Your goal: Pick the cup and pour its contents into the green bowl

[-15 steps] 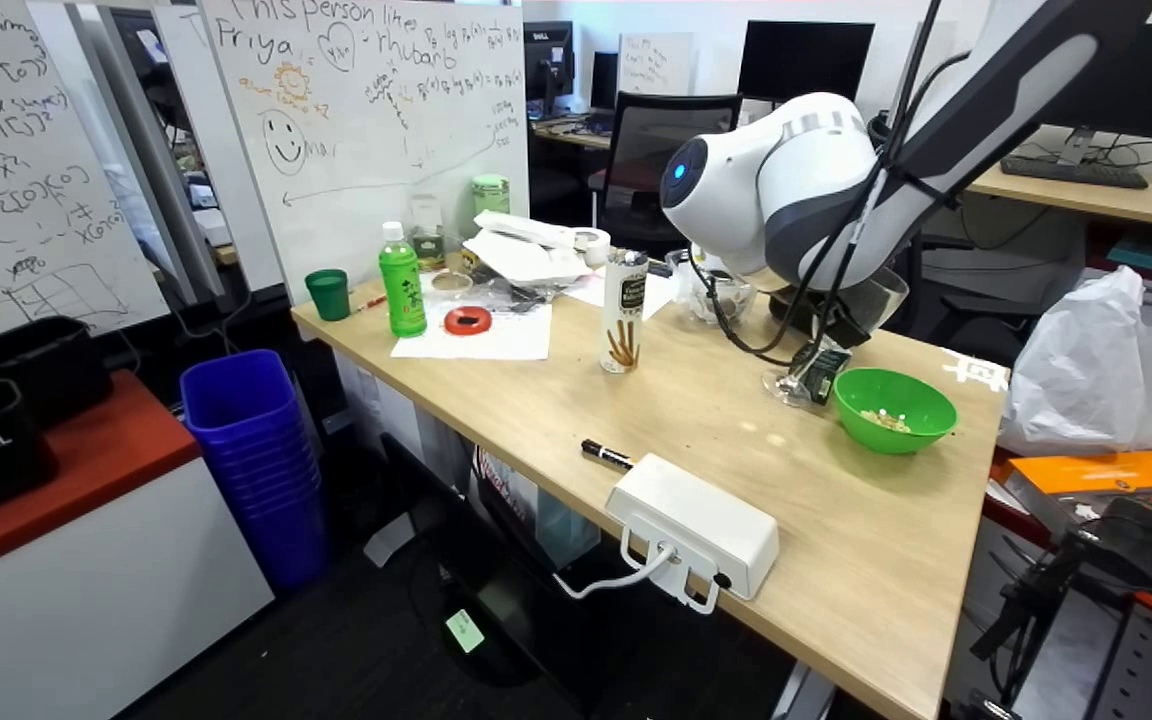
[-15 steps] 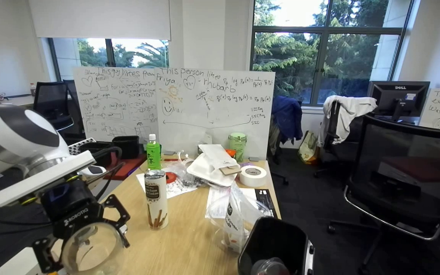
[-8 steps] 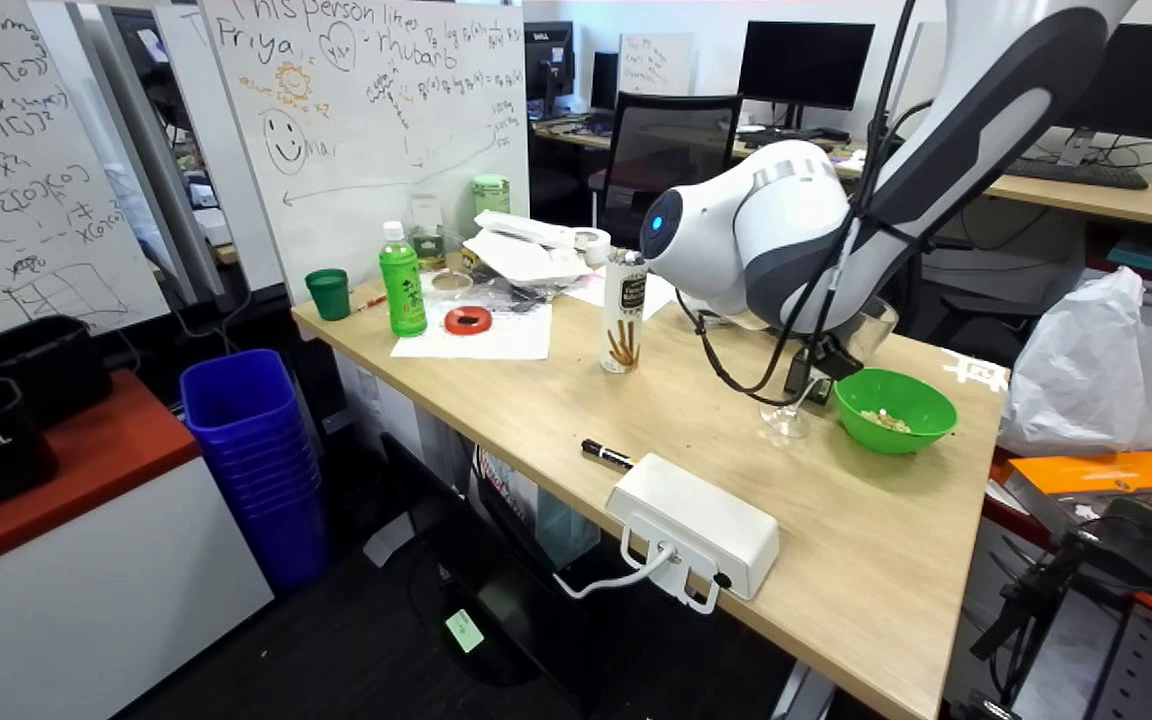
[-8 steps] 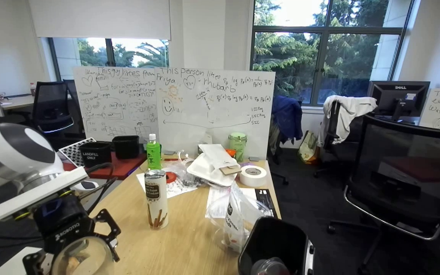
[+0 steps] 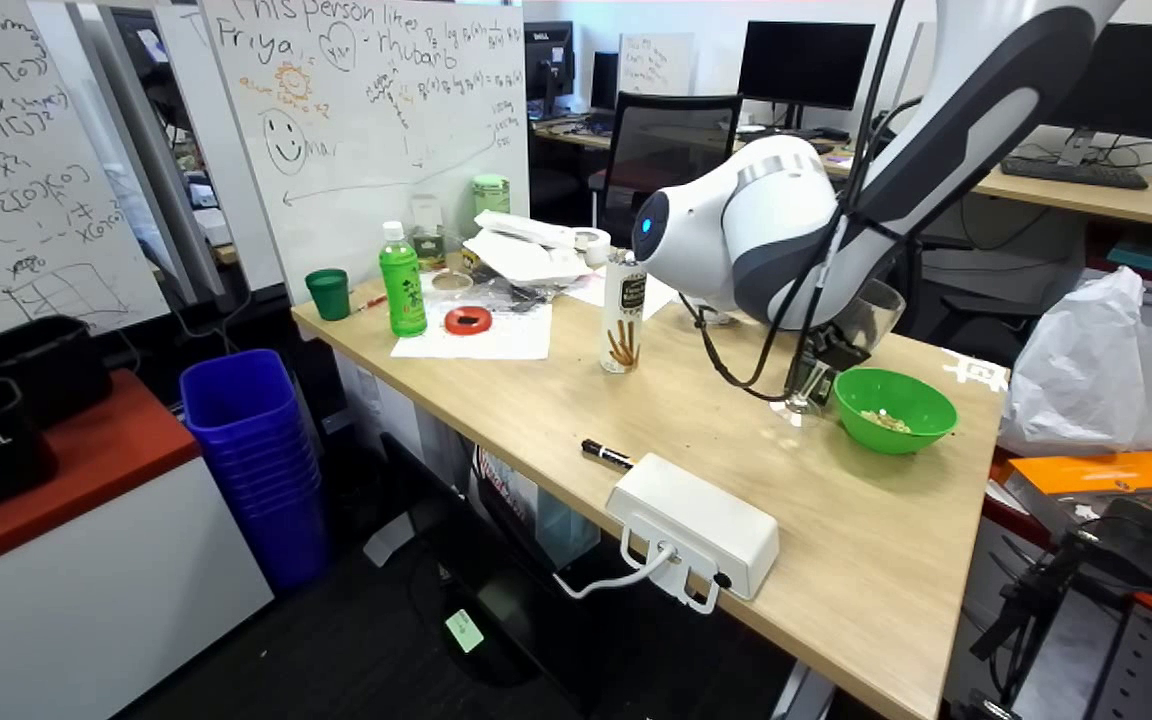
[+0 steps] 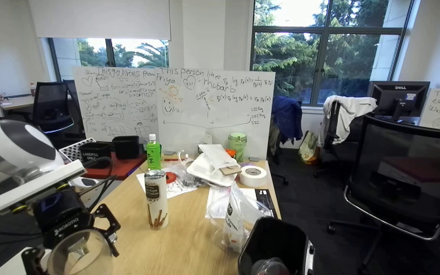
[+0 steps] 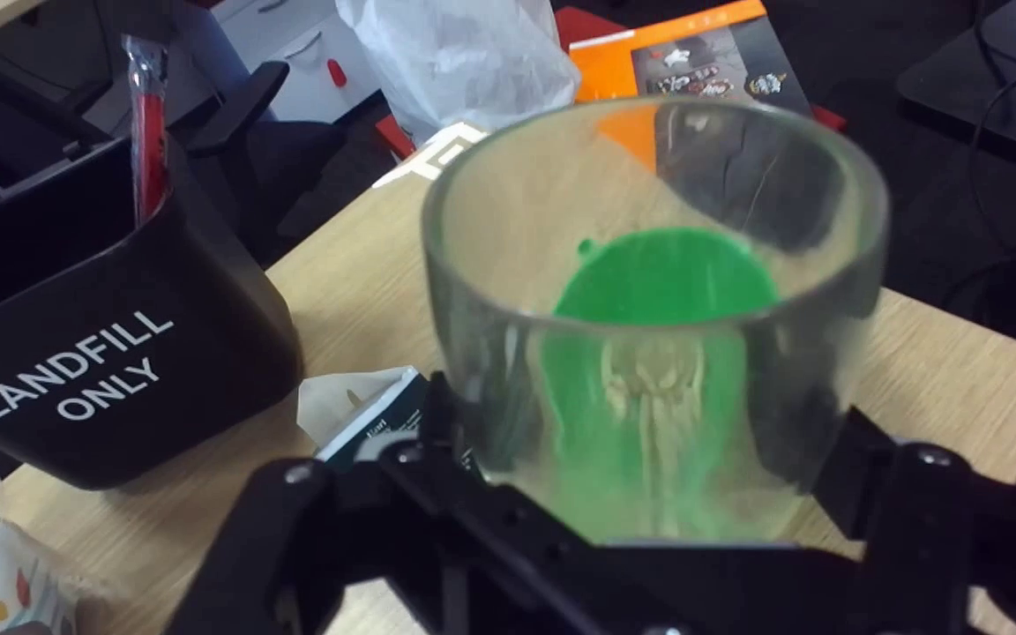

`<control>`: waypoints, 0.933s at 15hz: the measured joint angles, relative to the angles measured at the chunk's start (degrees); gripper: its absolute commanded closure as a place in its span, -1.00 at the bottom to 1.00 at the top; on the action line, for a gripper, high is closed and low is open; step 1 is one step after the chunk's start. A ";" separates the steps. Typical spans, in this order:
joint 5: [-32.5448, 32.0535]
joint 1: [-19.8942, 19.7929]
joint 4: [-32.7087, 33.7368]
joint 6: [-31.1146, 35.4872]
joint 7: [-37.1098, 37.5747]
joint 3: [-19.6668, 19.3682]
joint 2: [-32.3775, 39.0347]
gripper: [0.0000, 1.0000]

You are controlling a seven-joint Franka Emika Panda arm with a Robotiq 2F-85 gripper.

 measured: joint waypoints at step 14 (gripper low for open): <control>-0.34 1.11 2.77 -5.21 -0.06 0.29 2.68 -0.29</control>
